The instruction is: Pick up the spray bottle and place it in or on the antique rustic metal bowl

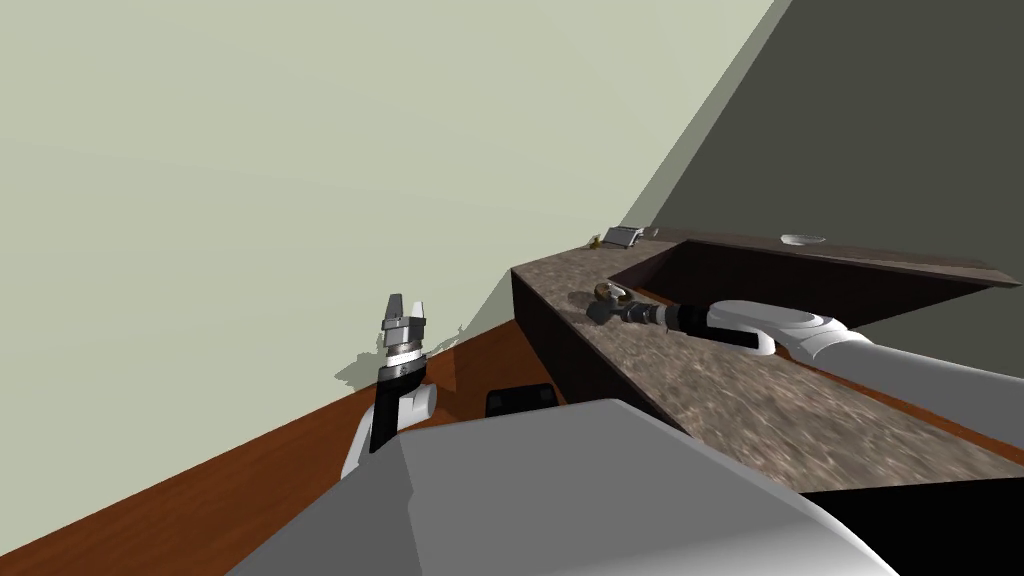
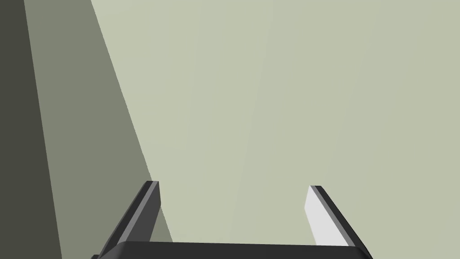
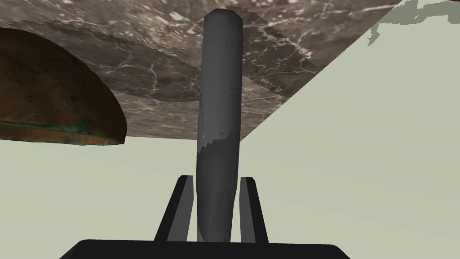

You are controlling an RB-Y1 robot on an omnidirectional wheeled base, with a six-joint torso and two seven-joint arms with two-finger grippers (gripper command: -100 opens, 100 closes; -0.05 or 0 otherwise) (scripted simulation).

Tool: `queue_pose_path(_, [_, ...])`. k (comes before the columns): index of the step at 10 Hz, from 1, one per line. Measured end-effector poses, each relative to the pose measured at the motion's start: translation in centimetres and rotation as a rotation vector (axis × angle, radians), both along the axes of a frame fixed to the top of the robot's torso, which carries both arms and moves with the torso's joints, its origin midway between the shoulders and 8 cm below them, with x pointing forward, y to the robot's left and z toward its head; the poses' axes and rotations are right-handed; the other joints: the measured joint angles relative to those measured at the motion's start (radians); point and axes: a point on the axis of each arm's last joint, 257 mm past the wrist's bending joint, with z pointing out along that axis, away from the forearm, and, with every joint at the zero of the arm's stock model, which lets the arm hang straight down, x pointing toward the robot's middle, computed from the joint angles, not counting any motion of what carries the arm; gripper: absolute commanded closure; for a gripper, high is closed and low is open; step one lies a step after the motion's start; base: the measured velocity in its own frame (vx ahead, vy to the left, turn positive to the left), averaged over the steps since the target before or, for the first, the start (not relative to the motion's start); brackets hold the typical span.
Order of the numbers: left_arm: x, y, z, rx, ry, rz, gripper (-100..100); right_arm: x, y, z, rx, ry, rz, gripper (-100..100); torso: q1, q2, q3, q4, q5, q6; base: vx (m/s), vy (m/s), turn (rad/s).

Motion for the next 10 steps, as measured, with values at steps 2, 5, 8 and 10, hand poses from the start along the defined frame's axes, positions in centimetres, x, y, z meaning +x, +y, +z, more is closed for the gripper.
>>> queue_pose_path(2, [0.0,0.0,0.0,0.0,0.0,0.0,0,-0.6,-1.7,0.4,-0.022,0.041,-0.01,100,-0.001,-0.001,-0.001,0.0,0.0,-0.001,-0.13,-0.025,0.128])
queue_pose_path(5, [0.0,0.0,0.0,0.0,0.0,0.0,0,-0.9,-3.9,1.7,-0.042,0.075,-0.027,100,-0.002,-0.008,-0.005,-0.002,0.0,-0.002,-0.059,-0.048,0.136])
queue_pose_path(8, [0.0,0.0,0.0,0.0,0.0,0.0,0,0.0,-5.7,4.1,-0.037,0.055,-0.072,100,-0.004,-0.015,-0.008,-0.003,0.0,-0.003,0.022,-0.089,0.116])
queue_pose_path(10, [0.0,0.0,0.0,0.0,0.0,0.0,0,0.8,-7.2,6.3,-0.028,0.017,-0.115,100,-0.006,-0.017,-0.01,-0.003,-0.001,-0.002,0.038,-0.08,0.072])
